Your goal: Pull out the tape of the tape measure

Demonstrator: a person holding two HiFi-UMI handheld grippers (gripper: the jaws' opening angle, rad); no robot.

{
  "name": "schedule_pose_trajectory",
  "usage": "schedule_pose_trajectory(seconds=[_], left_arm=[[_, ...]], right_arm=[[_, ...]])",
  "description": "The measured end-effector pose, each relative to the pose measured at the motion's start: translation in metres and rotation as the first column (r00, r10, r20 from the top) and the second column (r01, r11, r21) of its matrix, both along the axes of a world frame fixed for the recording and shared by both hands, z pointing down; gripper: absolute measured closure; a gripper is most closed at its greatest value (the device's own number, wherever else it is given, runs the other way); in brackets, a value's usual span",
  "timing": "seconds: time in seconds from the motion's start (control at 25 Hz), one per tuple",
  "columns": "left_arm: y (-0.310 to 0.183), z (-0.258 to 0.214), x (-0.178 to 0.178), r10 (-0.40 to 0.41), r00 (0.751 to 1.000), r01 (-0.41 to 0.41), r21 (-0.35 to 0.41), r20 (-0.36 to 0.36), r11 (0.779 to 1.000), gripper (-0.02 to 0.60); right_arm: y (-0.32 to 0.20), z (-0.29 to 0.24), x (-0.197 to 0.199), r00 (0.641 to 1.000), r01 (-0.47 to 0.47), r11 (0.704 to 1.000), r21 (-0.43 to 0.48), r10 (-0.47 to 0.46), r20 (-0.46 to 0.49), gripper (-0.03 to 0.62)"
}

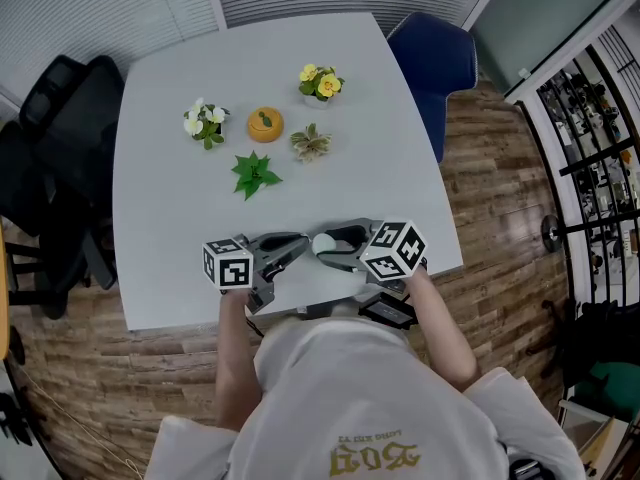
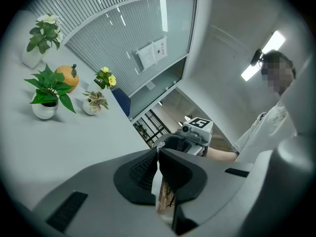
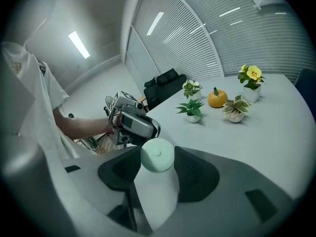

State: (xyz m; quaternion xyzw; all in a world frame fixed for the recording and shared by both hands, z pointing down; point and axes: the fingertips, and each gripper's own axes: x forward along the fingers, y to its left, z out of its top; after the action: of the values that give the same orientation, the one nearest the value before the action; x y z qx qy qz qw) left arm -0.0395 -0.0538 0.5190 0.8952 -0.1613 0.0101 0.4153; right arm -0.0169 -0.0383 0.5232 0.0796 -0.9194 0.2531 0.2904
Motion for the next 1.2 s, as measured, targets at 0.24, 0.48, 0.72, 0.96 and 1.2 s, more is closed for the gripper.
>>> schedule_pose_trajectory(seconds=[0.24,0.48,0.72,0.96,1.2], left_arm=[[-0.002,0.002,-0.010,-0.022,1.000,0.022,-0.002,0.001,1.000,0.569],[0.000,0.006,-0.020,-0.047,0.999,0.048,-0.013,0.007,0.999,0.569],[-0.004,0.010,-0.031,-0.079,0.997,0.080,-0.022,0.010,0.997,0.571],[-0.006,0.011,-0.035,-0.091,0.996,0.091,-0.019,0.012,0.996,0.571],[-0.007,0.012,-0.041,-0.108,0.994,0.108,-0.020,0.016,0.994,0.571]], right_arm=[[0.000,0.002,-0.002,1.000,0.007,1.000,-0.012,-0.007,-0.001,0.367],[0.005,0.007,-0.003,1.000,0.014,0.999,-0.035,-0.014,-0.003,0.367],[0.002,0.011,0.001,1.000,0.013,0.999,-0.047,-0.014,-0.008,0.367],[0.001,0.011,0.003,1.000,0.013,0.999,-0.049,-0.014,-0.016,0.367],[0.000,0.013,0.005,1.000,0.013,0.999,-0.052,-0.014,-0.023,0.367]])
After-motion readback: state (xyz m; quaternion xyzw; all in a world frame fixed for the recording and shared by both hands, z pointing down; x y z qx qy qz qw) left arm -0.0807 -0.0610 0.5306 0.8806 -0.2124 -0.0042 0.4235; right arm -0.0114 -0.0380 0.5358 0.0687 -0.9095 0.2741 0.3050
